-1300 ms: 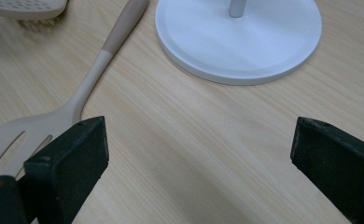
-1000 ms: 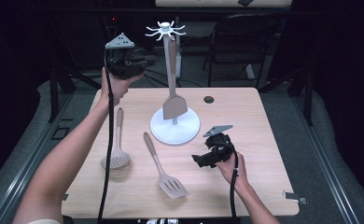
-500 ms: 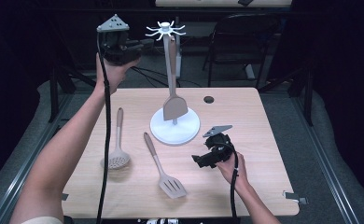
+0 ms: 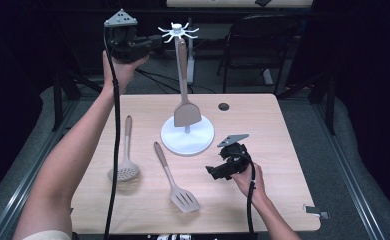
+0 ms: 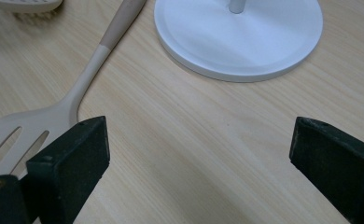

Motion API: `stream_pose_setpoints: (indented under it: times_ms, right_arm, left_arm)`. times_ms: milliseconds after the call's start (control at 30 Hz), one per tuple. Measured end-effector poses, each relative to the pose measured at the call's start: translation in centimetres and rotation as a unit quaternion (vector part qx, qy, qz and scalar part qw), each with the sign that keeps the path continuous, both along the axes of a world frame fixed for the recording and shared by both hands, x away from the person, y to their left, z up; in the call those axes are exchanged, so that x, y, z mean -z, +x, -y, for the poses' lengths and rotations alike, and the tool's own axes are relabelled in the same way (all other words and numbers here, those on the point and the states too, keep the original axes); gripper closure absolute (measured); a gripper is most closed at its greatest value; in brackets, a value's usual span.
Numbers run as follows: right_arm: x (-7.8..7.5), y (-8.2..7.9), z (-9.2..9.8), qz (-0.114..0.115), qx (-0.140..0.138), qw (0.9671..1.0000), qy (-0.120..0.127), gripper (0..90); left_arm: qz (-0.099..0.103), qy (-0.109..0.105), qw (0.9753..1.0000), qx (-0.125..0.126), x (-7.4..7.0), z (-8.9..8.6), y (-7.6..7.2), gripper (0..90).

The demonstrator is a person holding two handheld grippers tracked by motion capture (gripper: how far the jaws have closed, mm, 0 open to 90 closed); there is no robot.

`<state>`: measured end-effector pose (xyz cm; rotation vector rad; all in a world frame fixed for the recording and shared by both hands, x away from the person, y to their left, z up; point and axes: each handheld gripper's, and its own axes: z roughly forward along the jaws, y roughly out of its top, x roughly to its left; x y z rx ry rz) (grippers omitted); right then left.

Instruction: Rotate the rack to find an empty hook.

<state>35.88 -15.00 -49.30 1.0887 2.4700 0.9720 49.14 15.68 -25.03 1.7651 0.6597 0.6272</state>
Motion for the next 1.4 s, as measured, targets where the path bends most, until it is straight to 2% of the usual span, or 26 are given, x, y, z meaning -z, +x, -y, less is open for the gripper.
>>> stream_pose_setpoints:
  times_ms: [400, 533, 867, 1167, 1267, 1400]
  right_arm:
    - [-0.1, 0.0, 0.1, -0.002, -0.003, 1.0, -0.009, 4.7]
    - [0.0, 0.0, 0.0, -0.001, -0.001, 1.0, -0.002, 4.8]
    - [0.0, 0.0, 0.0, -0.003, 0.0, 1.0, -0.005, 4.8]
    - [0.0, 0.0, -0.1, -0.003, -0.002, 1.0, -0.002, 4.9]
    - [0.1, 0.0, -0.2, -0.003, -0.002, 1.0, -0.002, 4.9]
    - [0.1, 0.0, -0.3, -0.005, -0.003, 1.0, -0.006, 4.9]
  left_arm:
    - [0.0, 0.002, 0.9999, -0.016, 0.0, 0.2, 0.9, 90.0]
    - [0.001, 0.0, 0.9998, -0.018, 0.0, 0.2, 1.1, 90.0]
    - [-0.002, 0.001, 0.9997, -0.025, 0.1, 0.0, 1.2, 90.0]
    - [-0.003, 0.012, 0.9999, 0.0, 1.2, -0.2, -0.6, 90.0]
    - [-0.003, 0.007, 0.9998, 0.018, 1.2, -0.1, -1.3, 90.0]
    - [0.009, 0.006, 0.9995, 0.031, 0.8, 0.3, -2.1, 90.0]
